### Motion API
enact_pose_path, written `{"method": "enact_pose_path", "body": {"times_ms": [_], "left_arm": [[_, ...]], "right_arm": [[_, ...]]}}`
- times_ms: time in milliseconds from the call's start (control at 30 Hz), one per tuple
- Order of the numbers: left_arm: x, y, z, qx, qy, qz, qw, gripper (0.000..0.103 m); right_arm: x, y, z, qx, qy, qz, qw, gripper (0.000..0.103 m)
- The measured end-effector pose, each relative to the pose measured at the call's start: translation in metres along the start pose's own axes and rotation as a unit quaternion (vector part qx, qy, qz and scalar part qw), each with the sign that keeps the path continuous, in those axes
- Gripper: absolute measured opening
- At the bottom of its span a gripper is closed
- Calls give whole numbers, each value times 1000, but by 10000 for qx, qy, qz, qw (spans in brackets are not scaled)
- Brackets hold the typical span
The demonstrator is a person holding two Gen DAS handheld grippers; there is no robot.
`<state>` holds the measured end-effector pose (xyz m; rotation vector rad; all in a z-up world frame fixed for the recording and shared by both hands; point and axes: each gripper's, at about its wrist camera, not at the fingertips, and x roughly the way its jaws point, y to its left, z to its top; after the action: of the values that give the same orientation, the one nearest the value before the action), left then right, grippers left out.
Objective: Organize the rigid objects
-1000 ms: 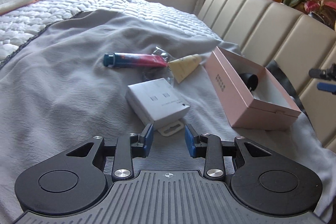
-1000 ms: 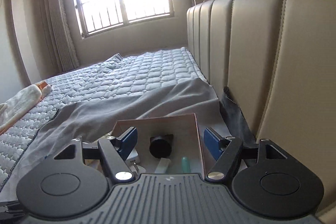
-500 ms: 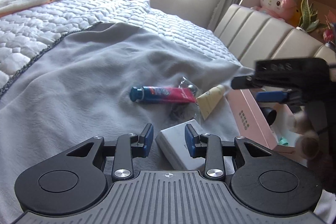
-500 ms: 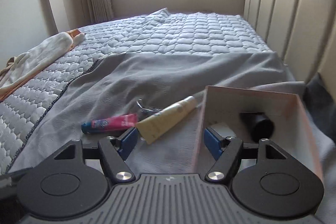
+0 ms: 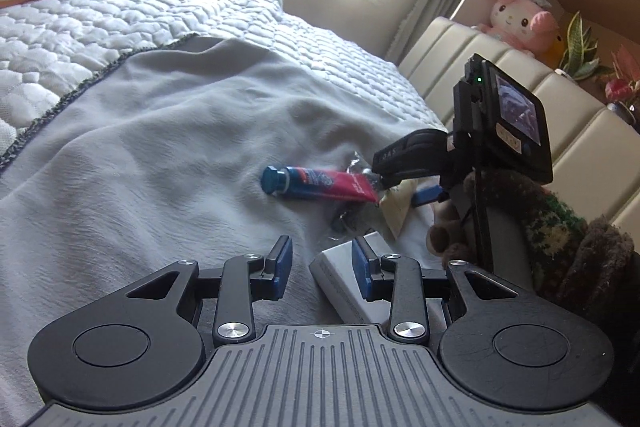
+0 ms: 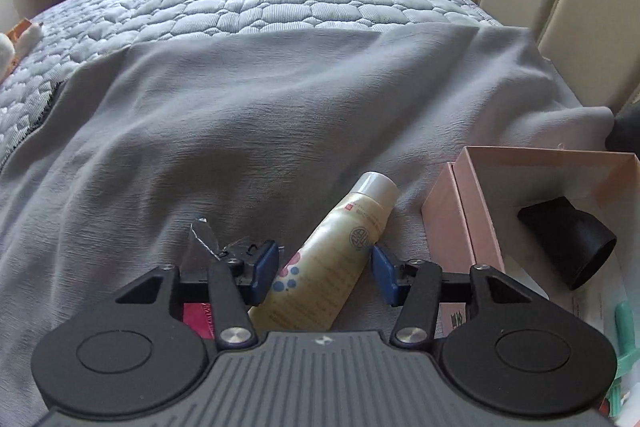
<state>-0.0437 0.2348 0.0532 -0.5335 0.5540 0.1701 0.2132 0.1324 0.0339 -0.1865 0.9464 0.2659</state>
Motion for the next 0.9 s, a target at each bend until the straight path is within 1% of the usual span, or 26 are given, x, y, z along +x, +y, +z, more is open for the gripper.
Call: {"method": "enact_pose_path", "body": {"times_ms": [67,100,133,167,200,233,300,367,433,533,600,667,700,767,800,833,900], "left_arm": [[-1,2,1,-37,-32,1,10000,36],[0,3,2,-65,-34,3,10000,36],[1,5,2,-92,-20,12,10000,36],[3,6,2,-127,8,19,9999,36],[5,8,1,-173,58,20,9998,36],[7,10,1,-216,109,6,9997,36],[11,9,0,-248,212,-60,9994,36],[13,4,-3,-144,298,-146,9993,36],[15,-3,-6,5,353,-218,9991,36],[15,-8,-9,78,333,-269,9991,36],[13,-4,-9,33,270,-207,9994,36],[9,2,-5,-70,154,-100,9998,36],[6,8,-1,-130,85,-43,9999,36],[0,18,5,-249,-58,94,9996,36],[-3,23,7,-315,-131,168,9993,36],[-7,29,10,-393,-210,247,9987,36],[-14,43,16,-568,-348,357,9971,36]], "right_arm": [[-5,2,-5,-150,-9,127,9998,45],[-10,4,-8,-268,0,254,9993,37],[-16,6,-12,-411,-5,356,9985,32],[-23,7,-17,-536,-22,439,9976,29],[-31,8,-24,-679,-29,568,9961,22],[-39,8,-30,-809,-4,750,9939,21],[-55,7,-49,-1030,25,934,9903,21],[-68,3,-68,-1231,142,1149,9856,21],[-78,-3,-88,-1312,349,1384,9810,20],[-98,-10,-114,-1578,430,1599,9735,21],[-110,-11,-127,-1887,395,1645,9674,21],[-121,-11,-133,-2213,223,1657,9608,23],[-127,-10,-135,-2395,-25,1597,9577,23],[-138,-2,-132,-2729,-621,1457,9489,29],[-141,3,-129,-2877,-839,1450,9429,34],[-143,12,-125,-3076,-1075,1473,9339,39],[-139,33,-118,-3464,-1422,1425,9162,40]]}}
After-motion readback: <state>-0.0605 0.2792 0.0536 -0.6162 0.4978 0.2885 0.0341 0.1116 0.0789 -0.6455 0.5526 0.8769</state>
